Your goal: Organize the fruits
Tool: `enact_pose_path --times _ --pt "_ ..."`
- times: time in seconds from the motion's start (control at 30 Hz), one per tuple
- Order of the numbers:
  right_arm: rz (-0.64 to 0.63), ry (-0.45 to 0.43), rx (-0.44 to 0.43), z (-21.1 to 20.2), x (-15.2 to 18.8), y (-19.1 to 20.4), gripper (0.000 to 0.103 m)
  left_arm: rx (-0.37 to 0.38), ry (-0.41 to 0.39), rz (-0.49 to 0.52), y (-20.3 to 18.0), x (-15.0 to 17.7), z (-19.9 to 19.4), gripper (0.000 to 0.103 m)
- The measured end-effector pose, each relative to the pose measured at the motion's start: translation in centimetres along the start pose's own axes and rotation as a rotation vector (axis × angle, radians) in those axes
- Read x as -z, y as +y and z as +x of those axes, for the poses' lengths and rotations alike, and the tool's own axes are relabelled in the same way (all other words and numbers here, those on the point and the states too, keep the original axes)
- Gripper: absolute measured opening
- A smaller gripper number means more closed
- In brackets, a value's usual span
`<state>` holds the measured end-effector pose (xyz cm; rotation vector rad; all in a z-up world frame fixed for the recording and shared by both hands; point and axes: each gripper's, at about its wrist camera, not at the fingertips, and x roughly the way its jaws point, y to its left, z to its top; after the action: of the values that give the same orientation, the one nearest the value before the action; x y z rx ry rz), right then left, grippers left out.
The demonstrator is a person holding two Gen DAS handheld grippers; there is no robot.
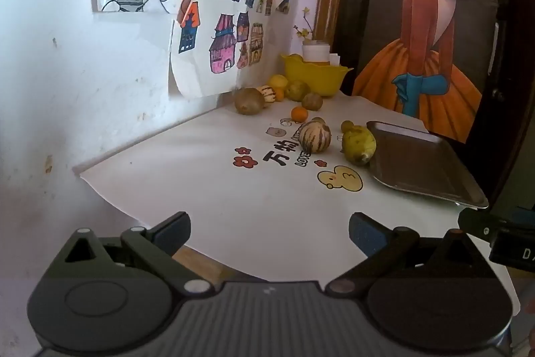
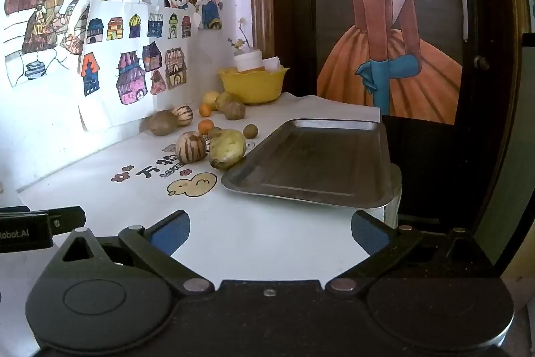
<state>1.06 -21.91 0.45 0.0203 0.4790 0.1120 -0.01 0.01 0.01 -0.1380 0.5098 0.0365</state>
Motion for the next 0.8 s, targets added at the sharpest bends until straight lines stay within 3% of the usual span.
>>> enact_pose_path --times 0.8 --pt "-0.003 0.003 0.001 -0.07 -0.09 -0.05 0.103 -0.014 0.016 -0.009 0.11 0.14 0.22 0.103"
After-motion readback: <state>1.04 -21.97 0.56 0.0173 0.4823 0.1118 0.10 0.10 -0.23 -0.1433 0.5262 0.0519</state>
